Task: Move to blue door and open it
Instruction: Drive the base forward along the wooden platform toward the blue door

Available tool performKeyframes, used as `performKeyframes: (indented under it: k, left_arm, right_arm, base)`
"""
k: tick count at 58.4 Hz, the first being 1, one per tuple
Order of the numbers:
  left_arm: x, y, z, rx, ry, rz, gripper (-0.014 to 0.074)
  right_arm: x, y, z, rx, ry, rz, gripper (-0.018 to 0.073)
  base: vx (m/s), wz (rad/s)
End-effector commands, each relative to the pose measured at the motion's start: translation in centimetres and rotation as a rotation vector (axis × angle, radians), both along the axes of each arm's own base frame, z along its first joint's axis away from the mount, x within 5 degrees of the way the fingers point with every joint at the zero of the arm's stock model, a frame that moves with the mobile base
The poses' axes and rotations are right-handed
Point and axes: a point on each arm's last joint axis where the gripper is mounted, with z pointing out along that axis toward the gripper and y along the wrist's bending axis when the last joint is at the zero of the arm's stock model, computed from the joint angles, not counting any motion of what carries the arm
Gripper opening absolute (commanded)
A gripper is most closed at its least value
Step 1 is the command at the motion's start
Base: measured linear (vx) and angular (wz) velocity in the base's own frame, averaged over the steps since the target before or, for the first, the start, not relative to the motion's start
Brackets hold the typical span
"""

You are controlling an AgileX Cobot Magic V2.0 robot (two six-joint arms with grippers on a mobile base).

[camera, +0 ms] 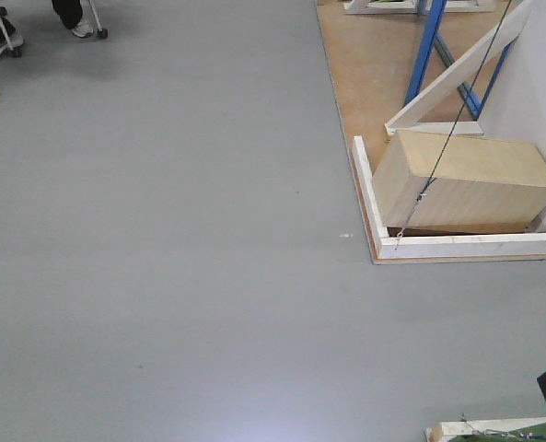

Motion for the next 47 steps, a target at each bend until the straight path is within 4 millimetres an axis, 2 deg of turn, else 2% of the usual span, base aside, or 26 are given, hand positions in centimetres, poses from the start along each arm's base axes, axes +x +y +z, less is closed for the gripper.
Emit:
performKeyframes:
  k: [1, 47]
  left_arm:
    - [0.03, -0.07, 0.83, 0.000, -0.103, -0.008, 0.0070]
    - [0.02, -0.07, 0.80, 0.000, -0.104, -0.009, 0.0070]
  right_arm:
    - [-0.05, -0.04, 0.19, -0.008, -0.085, -0.007, 0.0002]
    - [-0.08, -0.05, 0.22, -0.008, -0.090, -0.007, 0.0002]
  base:
    - [0.15, 0.02]
    - [0.19, 0.00]
